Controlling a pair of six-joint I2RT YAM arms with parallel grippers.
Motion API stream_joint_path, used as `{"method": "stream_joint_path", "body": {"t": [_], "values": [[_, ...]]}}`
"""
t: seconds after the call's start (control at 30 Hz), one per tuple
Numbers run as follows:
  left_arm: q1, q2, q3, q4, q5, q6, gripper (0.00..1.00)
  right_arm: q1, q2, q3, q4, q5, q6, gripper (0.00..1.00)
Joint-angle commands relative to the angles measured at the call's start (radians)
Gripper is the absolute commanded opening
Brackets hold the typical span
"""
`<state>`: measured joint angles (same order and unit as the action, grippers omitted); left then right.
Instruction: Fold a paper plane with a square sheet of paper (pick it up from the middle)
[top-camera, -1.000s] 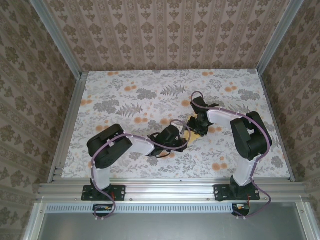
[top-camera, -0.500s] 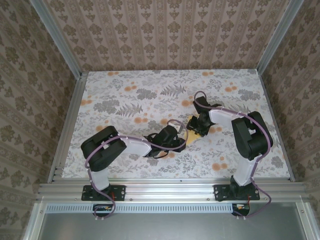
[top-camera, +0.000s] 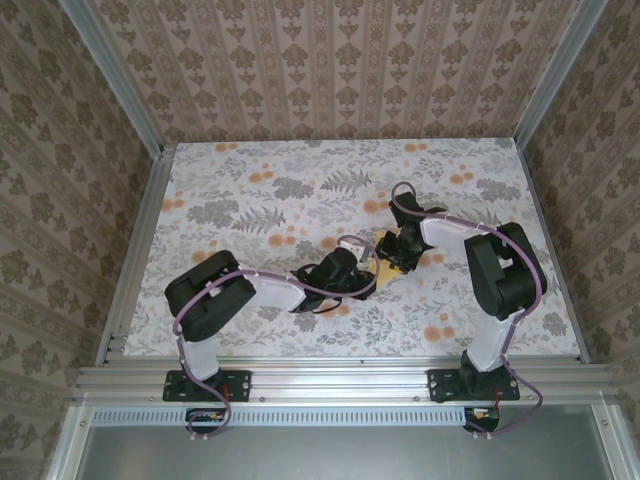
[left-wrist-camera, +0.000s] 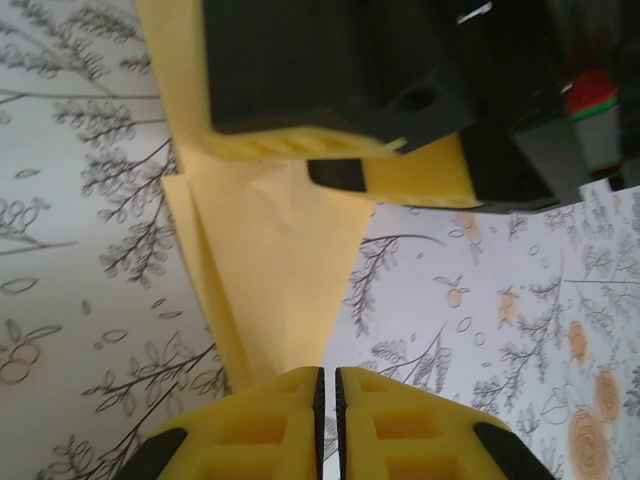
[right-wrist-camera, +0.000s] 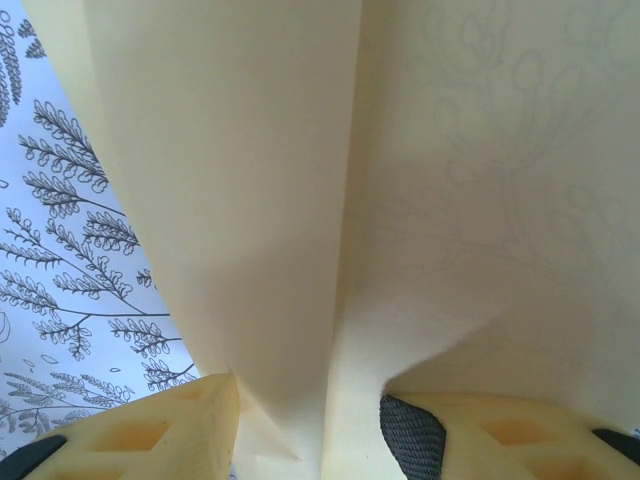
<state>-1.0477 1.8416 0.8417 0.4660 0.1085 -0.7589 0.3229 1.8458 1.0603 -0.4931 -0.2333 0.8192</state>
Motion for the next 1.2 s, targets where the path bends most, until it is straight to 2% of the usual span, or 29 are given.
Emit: {"method": "stream_joint_path", "body": {"t": [0.0, 0.63, 1.17], "values": [[-0.013, 0.041, 0.043, 0.044, 0.027, 0.004, 0.14, 0.008, 0.210, -0.148, 0.074, 0.120, 0.014, 0.51], [-0.014, 0.088, 0.093, -0.109, -0.021, 0.006, 0.15, 0.009, 0.211, -0.148, 0.074, 0.123, 0.018, 0.51], [-0.011, 0.105, 0.065, -0.108, -0.004, -0.026, 0.15, 0.009, 0.210, -0.148, 0.073, 0.126, 0.016, 0.51]]}}
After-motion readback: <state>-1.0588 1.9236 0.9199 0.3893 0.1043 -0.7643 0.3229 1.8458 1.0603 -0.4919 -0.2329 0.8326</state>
